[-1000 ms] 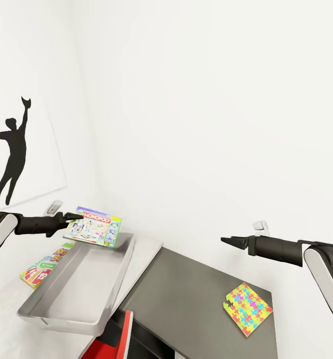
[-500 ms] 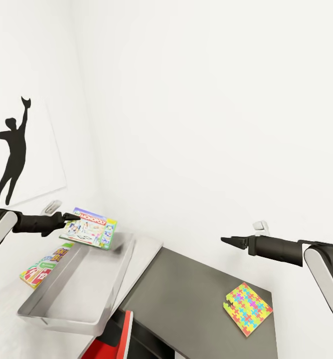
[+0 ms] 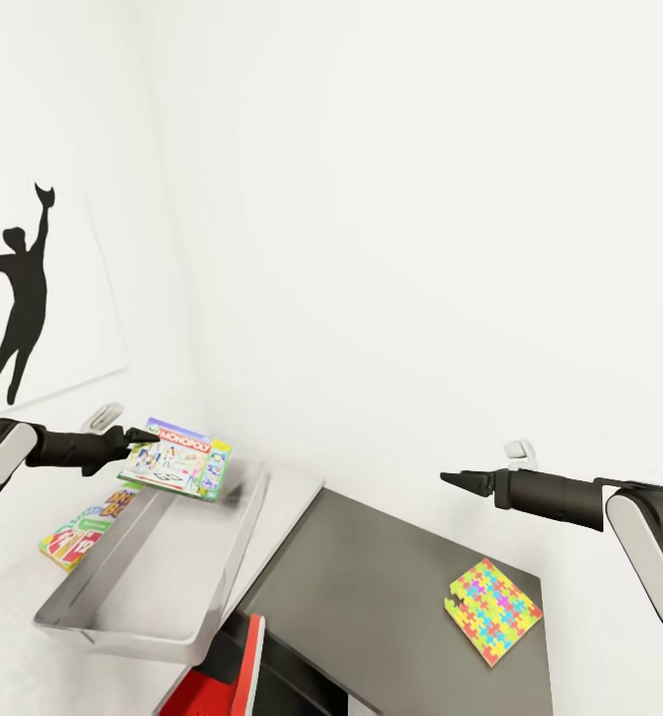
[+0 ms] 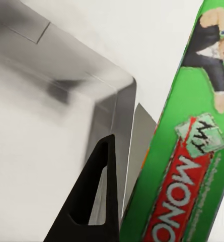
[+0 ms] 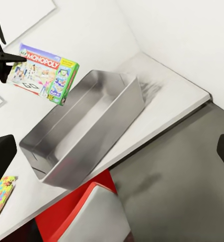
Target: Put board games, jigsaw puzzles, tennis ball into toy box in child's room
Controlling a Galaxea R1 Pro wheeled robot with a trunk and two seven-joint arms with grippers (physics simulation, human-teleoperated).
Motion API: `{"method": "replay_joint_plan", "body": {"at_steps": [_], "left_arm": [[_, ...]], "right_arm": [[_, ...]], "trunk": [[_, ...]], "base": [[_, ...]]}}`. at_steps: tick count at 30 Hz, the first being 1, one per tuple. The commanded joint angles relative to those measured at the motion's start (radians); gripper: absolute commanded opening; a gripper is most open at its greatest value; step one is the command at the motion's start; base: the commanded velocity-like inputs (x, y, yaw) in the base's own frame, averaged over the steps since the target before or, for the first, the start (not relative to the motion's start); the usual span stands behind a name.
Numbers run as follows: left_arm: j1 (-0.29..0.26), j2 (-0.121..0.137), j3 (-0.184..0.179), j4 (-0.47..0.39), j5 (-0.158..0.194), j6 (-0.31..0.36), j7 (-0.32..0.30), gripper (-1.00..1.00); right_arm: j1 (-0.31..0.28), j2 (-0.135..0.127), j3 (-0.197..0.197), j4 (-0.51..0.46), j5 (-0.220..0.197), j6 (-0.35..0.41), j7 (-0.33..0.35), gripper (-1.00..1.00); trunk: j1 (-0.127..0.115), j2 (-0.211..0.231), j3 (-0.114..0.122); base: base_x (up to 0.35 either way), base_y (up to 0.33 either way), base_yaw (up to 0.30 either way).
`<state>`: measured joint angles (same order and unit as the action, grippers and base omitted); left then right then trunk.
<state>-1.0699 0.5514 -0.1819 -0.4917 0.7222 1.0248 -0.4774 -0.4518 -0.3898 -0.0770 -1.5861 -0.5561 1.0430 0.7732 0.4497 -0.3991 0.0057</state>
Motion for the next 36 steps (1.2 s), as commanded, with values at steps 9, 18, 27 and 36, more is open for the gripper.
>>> {"method": "replay_joint_plan", "body": {"at_steps": [9, 18, 27, 36], "left_arm": [[-0.039, -0.004, -0.006, 0.068, -0.005, -0.001, -0.017, -1.00], [-0.052, -0.005, -0.006, 0.081, -0.003, 0.000, -0.019, -1.00], [-0.064, -0.011, -0.006, 0.084, -0.003, 0.004, -0.020, -1.00], [-0.081, -0.014, -0.009, 0.085, -0.003, 0.009, -0.026, -1.00]], "right_arm": [[-0.001, -0.001, -0.001, 0.000, 0.004, 0.004, 0.006, 1.00], [-0.001, 0.000, 0.000, 0.000, 0.004, 0.004, 0.006, 1.00], [-0.001, -0.001, 0.000, 0.000, 0.004, 0.004, 0.006, 1.00], [-0.001, -0.001, 0.000, 0.000, 0.004, 0.004, 0.007, 1.00]], "trunk": [[0.000, -0.001, -0.015], [0.000, -0.001, -0.030], [0.000, -0.001, -0.044], [0.000, -0.001, -0.059]], "base": [[0.000, 0.000, 0.000], [0.000, 0.000, 0.000], [0.000, 0.000, 0.000], [0.000, 0.000, 0.000]]}}
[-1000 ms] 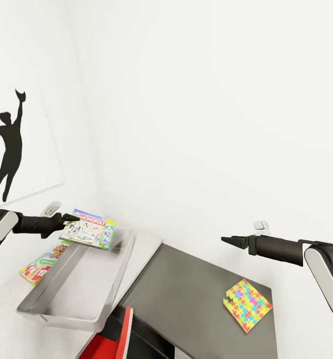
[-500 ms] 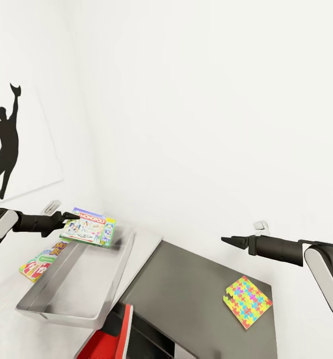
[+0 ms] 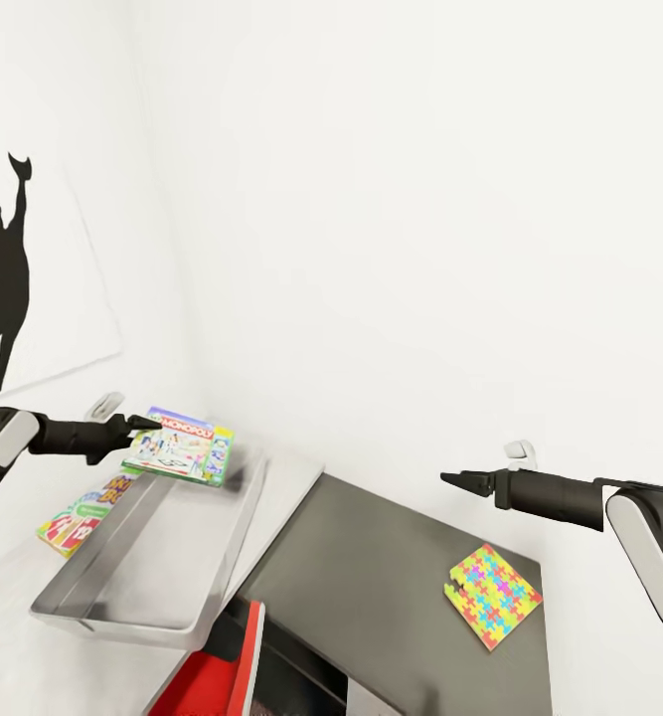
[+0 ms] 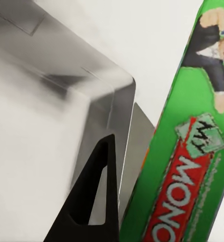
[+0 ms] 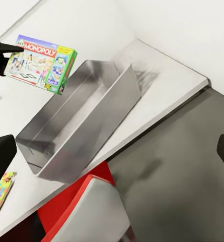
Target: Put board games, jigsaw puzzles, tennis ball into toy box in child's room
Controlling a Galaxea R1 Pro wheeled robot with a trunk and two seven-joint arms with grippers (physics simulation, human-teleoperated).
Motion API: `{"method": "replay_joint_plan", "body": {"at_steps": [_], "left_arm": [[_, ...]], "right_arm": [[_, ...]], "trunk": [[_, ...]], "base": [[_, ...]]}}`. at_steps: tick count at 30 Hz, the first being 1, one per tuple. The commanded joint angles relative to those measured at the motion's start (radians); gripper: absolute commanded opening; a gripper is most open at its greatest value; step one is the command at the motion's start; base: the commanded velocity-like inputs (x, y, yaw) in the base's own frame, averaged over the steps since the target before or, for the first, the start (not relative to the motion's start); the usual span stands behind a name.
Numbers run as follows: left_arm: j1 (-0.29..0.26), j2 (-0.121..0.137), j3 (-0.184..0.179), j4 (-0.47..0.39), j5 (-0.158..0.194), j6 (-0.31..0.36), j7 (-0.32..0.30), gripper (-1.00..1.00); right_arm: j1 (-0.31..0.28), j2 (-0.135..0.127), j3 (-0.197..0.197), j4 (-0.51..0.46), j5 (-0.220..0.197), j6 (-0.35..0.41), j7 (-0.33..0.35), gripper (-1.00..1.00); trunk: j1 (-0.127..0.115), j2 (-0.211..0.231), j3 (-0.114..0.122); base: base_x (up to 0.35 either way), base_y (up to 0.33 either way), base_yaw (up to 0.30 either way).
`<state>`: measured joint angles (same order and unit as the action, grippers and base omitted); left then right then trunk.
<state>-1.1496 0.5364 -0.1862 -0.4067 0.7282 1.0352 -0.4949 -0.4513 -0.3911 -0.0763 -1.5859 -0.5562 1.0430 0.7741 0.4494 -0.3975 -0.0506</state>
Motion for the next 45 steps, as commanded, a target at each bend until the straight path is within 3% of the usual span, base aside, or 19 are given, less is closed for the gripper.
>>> {"method": "replay_joint_plan", "body": {"at_steps": [1, 28, 34, 37, 45], "left_arm": [[-0.001, 0.001, -0.005, 0.000, -0.009, -0.001, -0.009, -1.00], [-0.009, -0.009, -0.010, 0.000, -0.011, 0.000, -0.006, -1.00], [-0.009, -0.009, -0.040, 0.000, -0.011, 0.000, -0.006, -1.00], [-0.009, -0.009, -0.075, 0.000, -0.011, 0.000, -0.007, -1.00], [-0.010, -0.009, -0.109, 0.000, -0.010, 0.000, -0.014, -1.00]], "right_arm": [[-0.001, 0.000, -0.001, 0.000, 0.004, 0.004, 0.006, 1.00], [-0.001, -0.005, -0.002, 0.000, 0.004, 0.004, 0.007, 1.00], [-0.001, -0.006, -0.003, 0.000, 0.004, 0.004, 0.007, 1.00], [-0.001, -0.006, -0.003, 0.000, 0.004, 0.004, 0.007, 1.00], [-0.001, -0.005, -0.003, 0.000, 0.004, 0.004, 0.007, 1.00]], "trunk": [[0.001, -0.003, -0.004], [0.001, -0.003, -0.048], [0.001, -0.003, -0.058], [0.001, -0.003, -0.063], [0.001, -0.003, -0.076]], "base": [[0.000, 0.000, 0.000], [0.000, 0.000, 0.000], [0.000, 0.000, 0.000], [0.000, 0.000, 0.000], [0.000, 0.000, 0.000]]}}
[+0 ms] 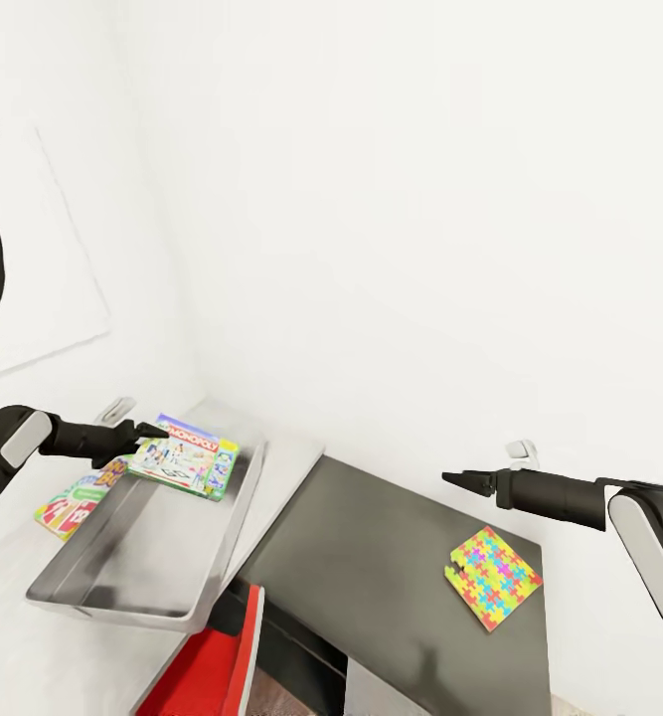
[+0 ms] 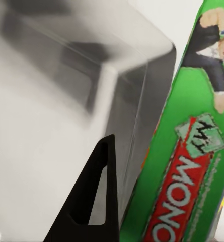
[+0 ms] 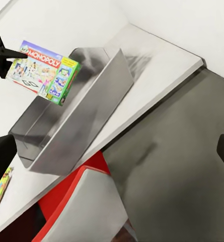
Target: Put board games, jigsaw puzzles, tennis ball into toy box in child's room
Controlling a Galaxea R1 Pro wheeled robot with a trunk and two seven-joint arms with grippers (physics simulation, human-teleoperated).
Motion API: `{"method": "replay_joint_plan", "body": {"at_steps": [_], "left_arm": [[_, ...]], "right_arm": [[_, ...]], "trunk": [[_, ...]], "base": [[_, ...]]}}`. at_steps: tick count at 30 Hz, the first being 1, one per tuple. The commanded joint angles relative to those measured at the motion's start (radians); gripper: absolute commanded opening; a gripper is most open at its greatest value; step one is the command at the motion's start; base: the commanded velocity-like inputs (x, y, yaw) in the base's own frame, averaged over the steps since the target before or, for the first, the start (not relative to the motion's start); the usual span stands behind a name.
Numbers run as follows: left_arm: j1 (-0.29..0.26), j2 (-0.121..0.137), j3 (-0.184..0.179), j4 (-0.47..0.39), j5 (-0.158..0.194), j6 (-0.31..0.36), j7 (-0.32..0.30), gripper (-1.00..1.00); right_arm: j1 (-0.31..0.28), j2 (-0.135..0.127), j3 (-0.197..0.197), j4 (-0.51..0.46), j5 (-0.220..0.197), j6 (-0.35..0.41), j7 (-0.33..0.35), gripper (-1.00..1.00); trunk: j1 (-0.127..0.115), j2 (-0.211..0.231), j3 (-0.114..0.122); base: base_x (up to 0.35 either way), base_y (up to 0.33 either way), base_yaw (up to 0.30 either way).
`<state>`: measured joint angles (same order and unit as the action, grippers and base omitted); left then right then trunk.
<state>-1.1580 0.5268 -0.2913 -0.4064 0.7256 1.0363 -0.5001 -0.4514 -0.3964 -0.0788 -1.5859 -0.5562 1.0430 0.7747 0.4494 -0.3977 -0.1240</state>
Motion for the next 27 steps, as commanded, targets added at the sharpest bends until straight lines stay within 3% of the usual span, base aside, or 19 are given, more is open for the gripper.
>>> {"method": "replay_joint_plan", "body": {"at_steps": [1, 13, 18, 27], "left_arm": [[-0.001, 0.001, -0.004, 0.000, -0.007, -0.001, -0.009, -1.00], [-0.002, 0.001, -0.015, 0.000, -0.008, -0.001, -0.016, -1.00], [-0.003, 0.001, -0.016, 0.000, -0.008, -0.001, -0.016, -1.00], [-0.014, 0.001, -0.017, 0.000, -0.008, -0.001, -0.016, -1.00]], "right_arm": [[-0.001, 0.000, -0.001, 0.000, 0.004, 0.004, 0.006, 1.00], [0.009, -0.009, -0.009, -0.022, 0.003, 0.004, 0.022, 1.00], [0.010, -0.014, -0.016, -0.026, 0.004, 0.004, 0.090, 1.00], [0.013, -0.021, -0.083, -0.029, 0.004, 0.004, 0.214, 1.00]], "trunk": [[0.001, -0.002, -0.004], [0.001, -0.002, -0.021], [0.001, -0.002, -0.023], [0.001, -0.002, -0.024]], "base": [[0.000, 0.000, 0.000], [0.000, 0.000, 0.000], [0.000, 0.000, 0.000], [0.000, 0.000, 0.000]]}}
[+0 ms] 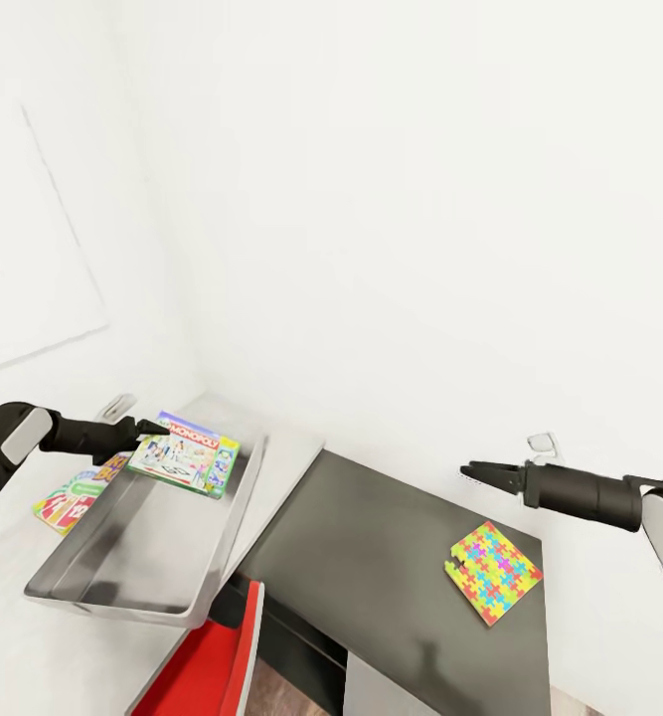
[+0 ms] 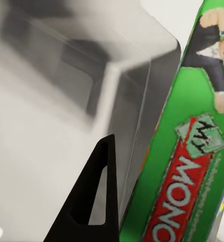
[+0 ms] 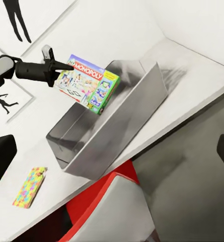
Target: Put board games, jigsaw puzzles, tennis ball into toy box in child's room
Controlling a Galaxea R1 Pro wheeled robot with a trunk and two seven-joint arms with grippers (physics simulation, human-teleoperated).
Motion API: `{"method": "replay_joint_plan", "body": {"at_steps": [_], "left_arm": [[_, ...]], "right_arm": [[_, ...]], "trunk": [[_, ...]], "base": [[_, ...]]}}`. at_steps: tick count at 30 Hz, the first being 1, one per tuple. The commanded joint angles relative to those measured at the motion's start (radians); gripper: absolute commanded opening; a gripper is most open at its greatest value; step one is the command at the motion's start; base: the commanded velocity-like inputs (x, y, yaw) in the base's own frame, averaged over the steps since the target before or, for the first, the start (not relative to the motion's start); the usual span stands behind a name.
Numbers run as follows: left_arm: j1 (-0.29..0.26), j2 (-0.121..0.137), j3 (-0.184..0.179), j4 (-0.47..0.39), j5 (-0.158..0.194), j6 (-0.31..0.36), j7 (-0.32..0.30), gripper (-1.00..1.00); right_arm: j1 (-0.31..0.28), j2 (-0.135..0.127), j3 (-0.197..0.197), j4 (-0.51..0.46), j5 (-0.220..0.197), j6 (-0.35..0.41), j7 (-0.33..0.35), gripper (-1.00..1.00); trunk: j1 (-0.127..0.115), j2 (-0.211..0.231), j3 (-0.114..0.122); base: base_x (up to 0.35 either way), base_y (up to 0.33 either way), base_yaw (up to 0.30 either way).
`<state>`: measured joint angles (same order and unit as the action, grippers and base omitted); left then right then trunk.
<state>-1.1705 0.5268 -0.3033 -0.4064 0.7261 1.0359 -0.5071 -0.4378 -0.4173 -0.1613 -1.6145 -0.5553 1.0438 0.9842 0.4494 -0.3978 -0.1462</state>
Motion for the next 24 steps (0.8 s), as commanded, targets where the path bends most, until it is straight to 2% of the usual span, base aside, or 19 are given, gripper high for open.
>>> {"method": "replay_joint_plan", "body": {"at_steps": [1, 3, 11, 24], "left_arm": [[-0.003, 0.001, -0.005, 0.000, -0.008, -0.001, -0.008, -1.00], [-0.005, 0.001, -0.005, 0.000, -0.008, -0.001, -0.008, -1.00], [-0.011, -0.002, -0.005, 0.000, -0.009, -0.002, -0.005, -1.00], [-0.020, -0.005, -0.005, 0.000, -0.011, -0.002, 0.003, -1.00]], "right_arm": [[-0.001, -0.001, -0.012, 0.000, 0.003, 0.003, 0.023, 1.00], [0.000, 0.001, -0.027, 0.000, 0.003, 0.003, 0.059, 1.00], [0.000, 0.008, -0.044, -0.001, 0.003, 0.003, 0.116, 1.00], [0.001, 0.004, -0.052, -0.001, 0.003, 0.003, 0.134, 1.00]], "trunk": [[0.001, -0.002, -0.002], [0.001, -0.002, -0.002], [0.001, -0.002, -0.004], [0.001, -0.002, -0.020]], "base": [[0.000, 0.000, 0.000], [0.000, 0.000, 0.000], [0.000, 0.000, 0.000], [0.000, 0.000, 0.000]]}}
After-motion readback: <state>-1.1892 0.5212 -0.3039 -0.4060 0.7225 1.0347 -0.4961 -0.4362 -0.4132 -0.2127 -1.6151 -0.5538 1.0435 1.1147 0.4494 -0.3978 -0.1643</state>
